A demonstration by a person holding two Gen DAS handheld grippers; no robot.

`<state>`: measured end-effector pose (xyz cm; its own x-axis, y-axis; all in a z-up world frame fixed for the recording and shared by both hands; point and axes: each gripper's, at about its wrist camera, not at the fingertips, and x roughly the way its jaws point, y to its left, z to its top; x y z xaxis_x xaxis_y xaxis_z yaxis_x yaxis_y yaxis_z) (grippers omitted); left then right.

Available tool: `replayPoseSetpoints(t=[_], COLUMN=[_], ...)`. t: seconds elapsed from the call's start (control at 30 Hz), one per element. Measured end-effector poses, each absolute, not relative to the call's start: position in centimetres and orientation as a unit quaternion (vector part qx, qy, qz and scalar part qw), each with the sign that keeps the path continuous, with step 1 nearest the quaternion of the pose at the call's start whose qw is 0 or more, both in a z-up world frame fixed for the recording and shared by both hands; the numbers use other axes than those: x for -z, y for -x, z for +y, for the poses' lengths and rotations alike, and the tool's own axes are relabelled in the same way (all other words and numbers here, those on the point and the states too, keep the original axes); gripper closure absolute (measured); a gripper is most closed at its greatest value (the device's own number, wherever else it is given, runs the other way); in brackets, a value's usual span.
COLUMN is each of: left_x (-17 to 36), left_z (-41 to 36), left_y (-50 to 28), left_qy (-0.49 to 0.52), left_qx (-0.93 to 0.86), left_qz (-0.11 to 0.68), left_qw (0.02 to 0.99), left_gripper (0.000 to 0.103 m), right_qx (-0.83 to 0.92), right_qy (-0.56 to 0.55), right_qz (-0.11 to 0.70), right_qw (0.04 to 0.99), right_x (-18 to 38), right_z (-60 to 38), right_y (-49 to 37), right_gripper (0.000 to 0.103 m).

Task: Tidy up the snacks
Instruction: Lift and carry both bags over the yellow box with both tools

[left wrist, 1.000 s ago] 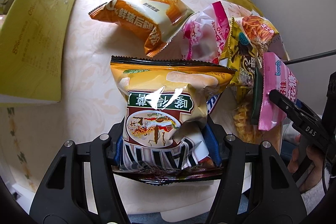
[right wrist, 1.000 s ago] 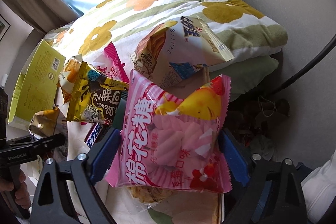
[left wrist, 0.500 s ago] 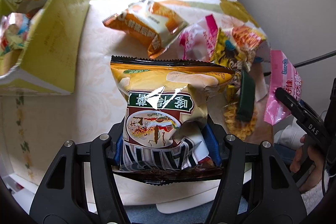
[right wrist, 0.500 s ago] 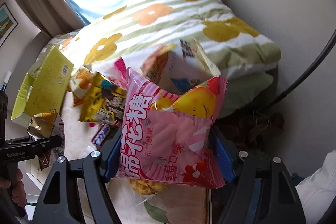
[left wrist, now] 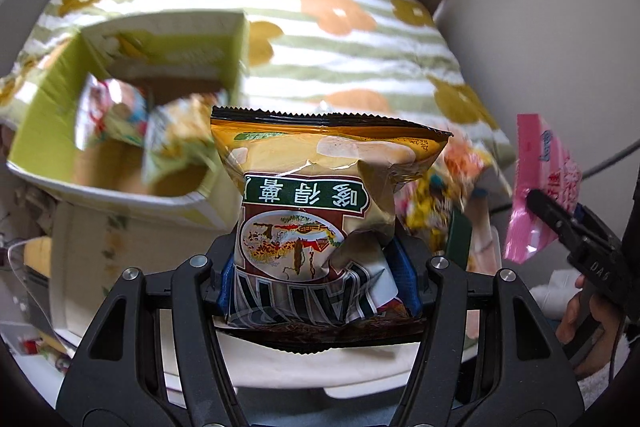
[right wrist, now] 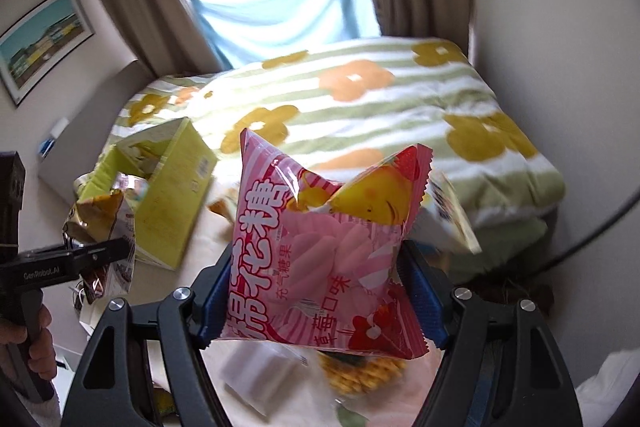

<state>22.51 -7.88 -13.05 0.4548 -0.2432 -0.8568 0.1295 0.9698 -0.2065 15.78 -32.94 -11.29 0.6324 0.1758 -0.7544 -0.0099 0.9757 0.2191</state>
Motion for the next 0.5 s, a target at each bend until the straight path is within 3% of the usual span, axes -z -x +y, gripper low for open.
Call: replayPoseSetpoints(t=[0.5], left_x=[9.9], left_z=[8.1], left_y=[-29.7], left_qy=[0.066], left_qx=[0.077], left_qz=[0.477], left_qw=[0.873], left_gripper=[0.045], right_qx=[-0.126], right_qy=[-0.061], right_qz=[0.404], right_qw=[0.904], right_x=[8.7], right_z=[-17.0], right_y=[-23.8], right_gripper=[0.031])
